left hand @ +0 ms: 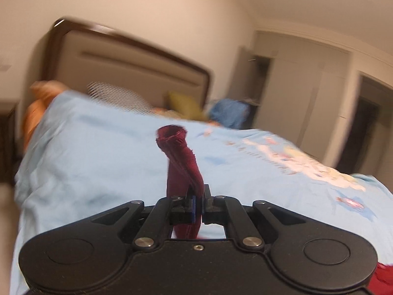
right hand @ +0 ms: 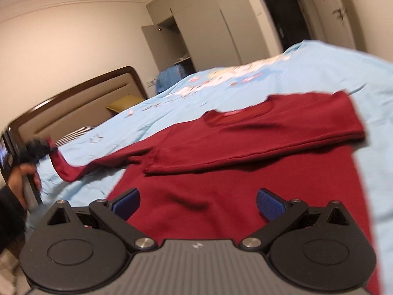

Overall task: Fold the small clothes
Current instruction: 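Lift the sleeve with the left tool, fold it across the chest, release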

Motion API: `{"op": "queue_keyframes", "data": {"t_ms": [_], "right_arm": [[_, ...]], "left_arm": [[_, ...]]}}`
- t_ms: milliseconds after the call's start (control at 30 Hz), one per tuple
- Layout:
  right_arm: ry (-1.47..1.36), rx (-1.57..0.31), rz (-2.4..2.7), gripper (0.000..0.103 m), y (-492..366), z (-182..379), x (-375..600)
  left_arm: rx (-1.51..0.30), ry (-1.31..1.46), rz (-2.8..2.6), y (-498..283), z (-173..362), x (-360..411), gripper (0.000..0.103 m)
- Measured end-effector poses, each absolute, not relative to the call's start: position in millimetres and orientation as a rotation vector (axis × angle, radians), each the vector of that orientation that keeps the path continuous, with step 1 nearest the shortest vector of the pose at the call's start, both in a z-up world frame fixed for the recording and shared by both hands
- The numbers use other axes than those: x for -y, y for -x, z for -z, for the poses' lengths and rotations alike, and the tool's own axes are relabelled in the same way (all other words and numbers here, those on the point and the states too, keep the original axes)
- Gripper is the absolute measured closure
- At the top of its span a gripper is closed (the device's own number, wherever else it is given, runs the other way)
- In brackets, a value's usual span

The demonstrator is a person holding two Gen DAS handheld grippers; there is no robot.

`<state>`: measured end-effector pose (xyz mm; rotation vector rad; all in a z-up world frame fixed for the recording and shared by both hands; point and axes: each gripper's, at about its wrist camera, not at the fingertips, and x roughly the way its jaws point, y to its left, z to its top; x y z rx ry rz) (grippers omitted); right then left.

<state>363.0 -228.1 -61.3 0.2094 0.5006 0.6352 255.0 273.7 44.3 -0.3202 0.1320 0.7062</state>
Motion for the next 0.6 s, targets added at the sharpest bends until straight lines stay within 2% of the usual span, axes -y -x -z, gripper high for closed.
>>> {"op": "queue_keyframes", "data": {"t_ms": [333, 467, 600], "right_arm": [[-0.191, -0.448, -0.532, 0.000, -342.9, 62.4, 270.0], [-0.230, -0.442, -0.509, 0.000, -342.6, 66.2, 287.4], [-0.256, -0.449, -0.485, 0.000, -343.4, 72.6, 298.1]], "left_arm": [[-0.045, 0.061, -0.327, -322.5, -106.2, -123.1, 0.100], [-0.071, 0.019, -0.193, -351.9, -98.9, -58.7, 0.100], [-0.143, 0.044, -0.108, -379.2, -67.8, -10.5, 0.100]]}}
